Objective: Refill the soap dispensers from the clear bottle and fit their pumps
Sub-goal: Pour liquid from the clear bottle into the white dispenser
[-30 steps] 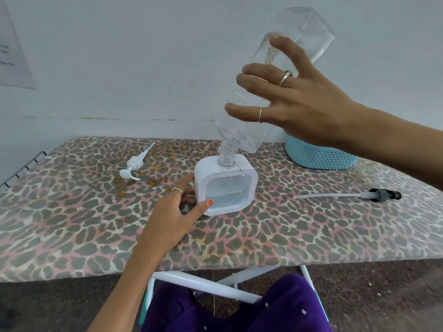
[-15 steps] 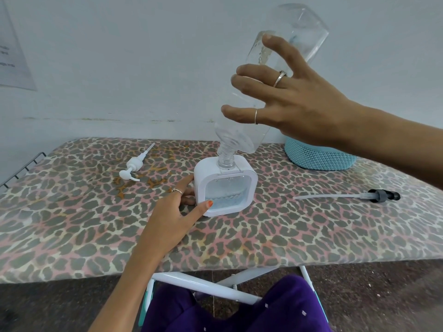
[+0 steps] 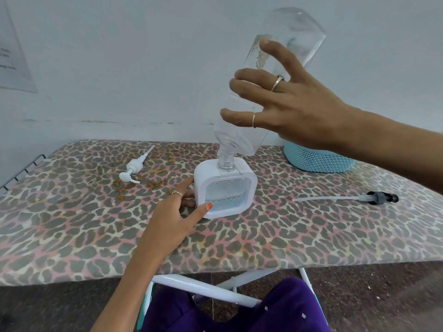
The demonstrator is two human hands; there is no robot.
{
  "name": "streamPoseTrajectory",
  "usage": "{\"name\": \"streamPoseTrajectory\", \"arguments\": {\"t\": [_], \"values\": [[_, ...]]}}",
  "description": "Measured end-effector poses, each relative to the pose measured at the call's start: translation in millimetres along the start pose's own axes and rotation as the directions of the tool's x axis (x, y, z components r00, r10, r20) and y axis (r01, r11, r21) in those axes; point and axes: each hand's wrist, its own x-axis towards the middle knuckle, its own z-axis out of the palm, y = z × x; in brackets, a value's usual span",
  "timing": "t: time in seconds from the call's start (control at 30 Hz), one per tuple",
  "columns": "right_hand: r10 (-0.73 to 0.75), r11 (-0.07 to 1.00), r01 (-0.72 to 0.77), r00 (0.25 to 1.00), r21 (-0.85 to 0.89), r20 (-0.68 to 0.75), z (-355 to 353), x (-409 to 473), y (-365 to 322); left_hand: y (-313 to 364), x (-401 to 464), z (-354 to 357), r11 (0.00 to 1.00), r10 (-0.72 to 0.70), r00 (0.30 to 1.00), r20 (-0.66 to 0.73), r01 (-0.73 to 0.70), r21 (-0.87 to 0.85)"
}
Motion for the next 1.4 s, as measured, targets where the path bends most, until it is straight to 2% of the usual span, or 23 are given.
{"name": "streamPoseTrajectory", "arguments": {"t": [1.23, 1.4], "values": [[0.052, 0.998, -0.052, 0.999, 0.046, 0.006, -2.3, -7.9, -8.9, -2.7, -2.5, 1.5, 1.000, 0.006, 1.000, 0.008, -0.006, 0.022], [0.124, 0.989, -0.124, 0.992, 0.078, -0.003, -1.0, -6.2, -11.8, -0.9, -1.2, -3.0, 1.000, -0.006, 1.000, -0.004, 0.006, 0.021]]}}
